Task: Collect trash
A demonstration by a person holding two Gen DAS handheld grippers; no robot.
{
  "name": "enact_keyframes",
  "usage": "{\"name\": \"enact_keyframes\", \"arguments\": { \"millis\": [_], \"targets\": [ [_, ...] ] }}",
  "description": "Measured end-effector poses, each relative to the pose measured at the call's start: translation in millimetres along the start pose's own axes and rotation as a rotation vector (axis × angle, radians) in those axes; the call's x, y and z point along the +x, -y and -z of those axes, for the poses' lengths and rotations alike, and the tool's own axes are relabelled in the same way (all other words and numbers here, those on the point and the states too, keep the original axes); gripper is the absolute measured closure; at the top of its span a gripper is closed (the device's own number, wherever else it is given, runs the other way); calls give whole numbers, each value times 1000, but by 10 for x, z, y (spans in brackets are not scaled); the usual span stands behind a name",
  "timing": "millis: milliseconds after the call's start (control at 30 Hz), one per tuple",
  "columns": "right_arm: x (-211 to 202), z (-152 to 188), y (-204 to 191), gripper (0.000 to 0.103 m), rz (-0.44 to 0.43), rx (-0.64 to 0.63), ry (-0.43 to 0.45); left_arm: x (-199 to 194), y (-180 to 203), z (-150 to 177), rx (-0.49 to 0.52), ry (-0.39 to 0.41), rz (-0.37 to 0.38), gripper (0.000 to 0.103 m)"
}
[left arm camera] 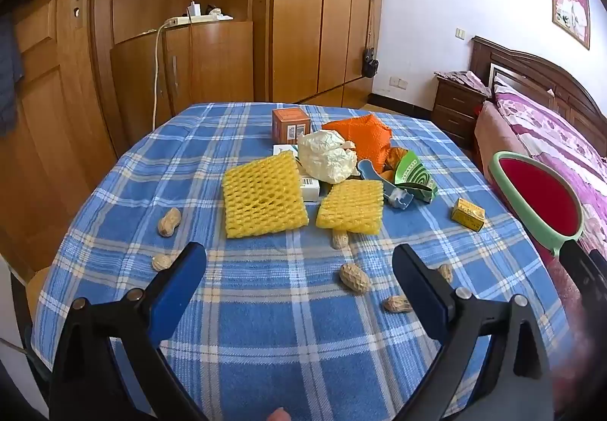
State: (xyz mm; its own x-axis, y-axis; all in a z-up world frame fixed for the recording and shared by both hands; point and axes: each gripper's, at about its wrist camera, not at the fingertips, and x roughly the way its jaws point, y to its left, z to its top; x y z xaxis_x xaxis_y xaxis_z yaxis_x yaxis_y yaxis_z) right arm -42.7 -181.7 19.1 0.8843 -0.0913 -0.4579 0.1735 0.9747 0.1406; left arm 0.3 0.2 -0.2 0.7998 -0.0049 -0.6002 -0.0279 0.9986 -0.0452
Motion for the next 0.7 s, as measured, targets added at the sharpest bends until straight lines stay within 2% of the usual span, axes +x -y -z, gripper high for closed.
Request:
{"name": "enact_keyframes", "arguments": {
  "millis": [700],
  "targets": [
    [-17,-8,34,0,11,-4,-6,-16,-57,-16,-21,5,-1,5]
  ]
}}
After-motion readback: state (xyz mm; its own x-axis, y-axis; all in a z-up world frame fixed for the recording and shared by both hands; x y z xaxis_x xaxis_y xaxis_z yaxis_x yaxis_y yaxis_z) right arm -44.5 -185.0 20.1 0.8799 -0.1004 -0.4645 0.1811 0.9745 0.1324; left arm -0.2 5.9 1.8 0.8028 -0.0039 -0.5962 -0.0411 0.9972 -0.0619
